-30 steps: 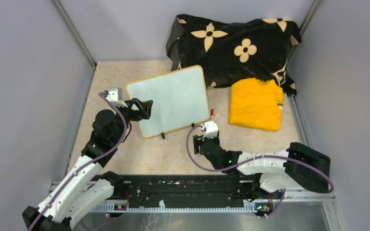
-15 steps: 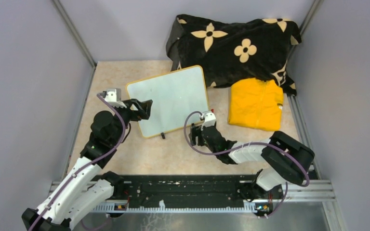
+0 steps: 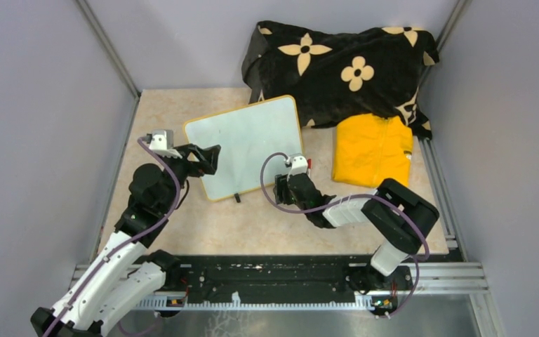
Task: Write a sentence on the whiteboard
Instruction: Move the whiteboard to the center of the board.
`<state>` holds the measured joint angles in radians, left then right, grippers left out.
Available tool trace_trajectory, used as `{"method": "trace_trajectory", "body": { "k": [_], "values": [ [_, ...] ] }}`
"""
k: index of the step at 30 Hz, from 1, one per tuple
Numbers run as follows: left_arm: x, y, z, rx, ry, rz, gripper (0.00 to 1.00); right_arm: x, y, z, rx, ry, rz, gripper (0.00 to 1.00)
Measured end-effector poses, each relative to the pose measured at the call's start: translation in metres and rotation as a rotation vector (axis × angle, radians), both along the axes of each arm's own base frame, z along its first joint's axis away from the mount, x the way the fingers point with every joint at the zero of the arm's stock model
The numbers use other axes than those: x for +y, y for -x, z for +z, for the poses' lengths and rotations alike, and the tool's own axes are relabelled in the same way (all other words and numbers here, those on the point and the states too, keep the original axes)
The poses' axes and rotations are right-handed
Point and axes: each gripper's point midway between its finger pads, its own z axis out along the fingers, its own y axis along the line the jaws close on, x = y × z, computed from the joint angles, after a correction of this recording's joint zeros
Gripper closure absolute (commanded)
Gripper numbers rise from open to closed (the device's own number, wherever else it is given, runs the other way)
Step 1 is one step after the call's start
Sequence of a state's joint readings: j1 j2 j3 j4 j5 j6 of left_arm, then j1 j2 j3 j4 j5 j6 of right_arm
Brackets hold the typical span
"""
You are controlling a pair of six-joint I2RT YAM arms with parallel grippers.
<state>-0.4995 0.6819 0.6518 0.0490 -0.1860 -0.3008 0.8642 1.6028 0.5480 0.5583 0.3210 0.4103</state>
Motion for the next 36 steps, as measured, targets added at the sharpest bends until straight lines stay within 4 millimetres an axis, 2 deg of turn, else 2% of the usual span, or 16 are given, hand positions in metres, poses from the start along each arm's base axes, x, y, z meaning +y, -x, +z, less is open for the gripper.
{"method": "trace_trajectory", "body": {
  "k": [8, 16, 25, 31, 36],
  "values": [
    [0.001, 0.002, 0.004, -0.014, 0.004, 0.001, 0.01, 0.001, -0.01, -0.016, 0.025, 0.052, -0.007, 0.52],
    [0.002, 0.002, 0.005, -0.017, 0.006, 0.001, 0.01, 0.003, -0.016, -0.016, 0.021, 0.059, -0.008, 0.6],
    [0.002, 0.003, 0.006, -0.018, 0.007, 0.0, 0.01, 0.002, -0.018, -0.019, 0.015, 0.068, -0.011, 0.74],
    [0.002, 0.003, 0.006, -0.018, 0.007, 0.001, 0.01, 0.003, -0.018, -0.019, 0.009, 0.075, -0.005, 0.91],
    [0.002, 0.003, 0.006, -0.019, 0.007, 0.001, 0.01, 0.003, -0.018, -0.019, 0.01, 0.074, -0.006, 1.0]
  ]
}}
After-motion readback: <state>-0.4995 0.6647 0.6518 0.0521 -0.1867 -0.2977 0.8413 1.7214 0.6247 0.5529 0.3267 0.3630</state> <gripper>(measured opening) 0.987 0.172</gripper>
